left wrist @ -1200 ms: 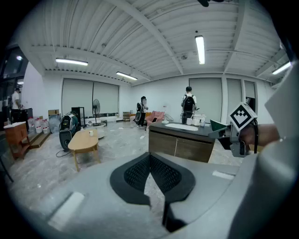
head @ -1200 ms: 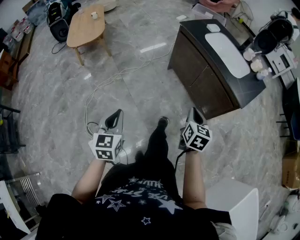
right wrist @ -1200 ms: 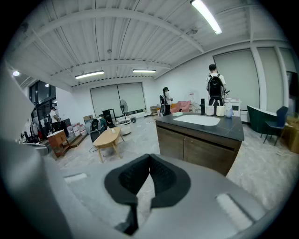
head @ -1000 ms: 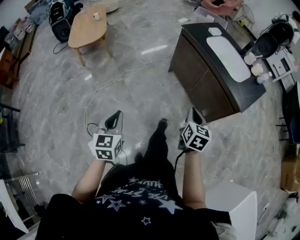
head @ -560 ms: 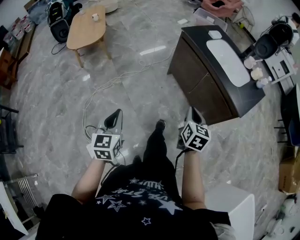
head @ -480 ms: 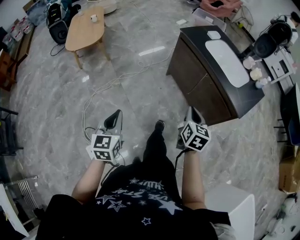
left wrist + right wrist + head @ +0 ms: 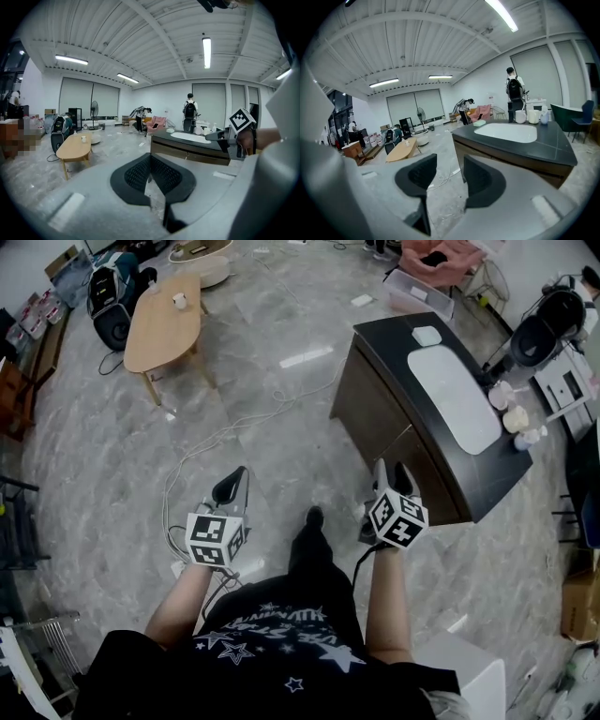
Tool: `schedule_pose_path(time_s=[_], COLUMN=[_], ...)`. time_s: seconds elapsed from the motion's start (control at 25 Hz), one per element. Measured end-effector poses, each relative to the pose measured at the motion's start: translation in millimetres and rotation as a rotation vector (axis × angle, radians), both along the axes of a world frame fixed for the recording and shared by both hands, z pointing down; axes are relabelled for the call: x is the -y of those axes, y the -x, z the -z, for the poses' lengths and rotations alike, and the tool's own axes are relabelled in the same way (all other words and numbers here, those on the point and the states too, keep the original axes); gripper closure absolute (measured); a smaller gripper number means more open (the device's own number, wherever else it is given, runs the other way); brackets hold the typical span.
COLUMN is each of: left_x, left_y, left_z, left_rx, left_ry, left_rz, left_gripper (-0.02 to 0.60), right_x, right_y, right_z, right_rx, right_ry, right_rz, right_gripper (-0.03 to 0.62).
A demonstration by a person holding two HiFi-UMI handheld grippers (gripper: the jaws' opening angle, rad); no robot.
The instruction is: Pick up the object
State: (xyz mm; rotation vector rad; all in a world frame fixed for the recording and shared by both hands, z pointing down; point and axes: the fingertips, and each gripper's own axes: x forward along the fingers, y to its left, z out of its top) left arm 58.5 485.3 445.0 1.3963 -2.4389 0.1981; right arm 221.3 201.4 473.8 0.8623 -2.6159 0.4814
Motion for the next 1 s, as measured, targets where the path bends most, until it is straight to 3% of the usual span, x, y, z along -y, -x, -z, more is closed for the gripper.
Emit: schedule_pose_path(time_s=[0.52,1.0], left_x=[206,304], left_y=[89,137], left_z=[8,3], left_rx=[-0.001,0.028], left_ry=[0.045,0.076], left_rz=[-0.036,-0.085], left_gripper=[0.572,0.572], right_x=[204,284], right_y=[89,119], right_z=[-2,-20], right_rx=[-0.002,0.001], right_ry=[0.057,0.106], right_rz=[-0.028,-0.058], right_gripper=[0.408,0.408])
